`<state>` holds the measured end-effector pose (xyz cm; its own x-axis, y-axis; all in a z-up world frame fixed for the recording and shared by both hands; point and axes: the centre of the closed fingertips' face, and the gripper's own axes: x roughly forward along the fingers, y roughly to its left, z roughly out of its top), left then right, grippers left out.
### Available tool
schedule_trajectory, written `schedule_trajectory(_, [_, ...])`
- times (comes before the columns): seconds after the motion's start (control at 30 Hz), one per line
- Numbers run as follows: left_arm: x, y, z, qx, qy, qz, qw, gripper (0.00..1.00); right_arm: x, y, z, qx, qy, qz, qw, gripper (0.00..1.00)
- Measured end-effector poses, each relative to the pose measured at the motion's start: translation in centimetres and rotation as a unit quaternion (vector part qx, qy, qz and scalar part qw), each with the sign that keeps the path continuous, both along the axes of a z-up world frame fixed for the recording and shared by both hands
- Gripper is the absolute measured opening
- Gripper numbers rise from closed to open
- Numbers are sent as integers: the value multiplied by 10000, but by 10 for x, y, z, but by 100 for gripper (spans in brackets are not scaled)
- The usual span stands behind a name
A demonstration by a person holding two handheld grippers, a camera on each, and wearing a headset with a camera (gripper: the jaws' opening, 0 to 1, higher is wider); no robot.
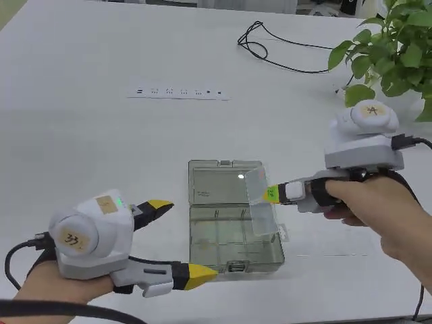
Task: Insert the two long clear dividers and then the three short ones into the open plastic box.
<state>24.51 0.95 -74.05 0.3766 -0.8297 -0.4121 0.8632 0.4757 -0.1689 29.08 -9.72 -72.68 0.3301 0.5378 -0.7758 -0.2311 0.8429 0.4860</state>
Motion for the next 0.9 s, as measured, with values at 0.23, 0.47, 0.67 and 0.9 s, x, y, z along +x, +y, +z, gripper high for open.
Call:
schedule_trajectory(0.23, [-4,0,-9,46,22,-110,9999,90,-13,0,-17,-256,553,-129,9981,7])
schedule_trajectory(0.47, [-3,0,-10,-15,11,-131,9999,89,-17,-4,-30,-369,843,-243,9955,7])
schedule_trajectory(0.67, [-4,2,-13,-7,15,-167,9999,89,-13,-11,-45,-504,919,-361,9938,7])
schedule_trajectory(0.9, [-5,3,-14,-71,55,-135,9999,88,-14,-10,-57,-522,1003,-411,9927,7])
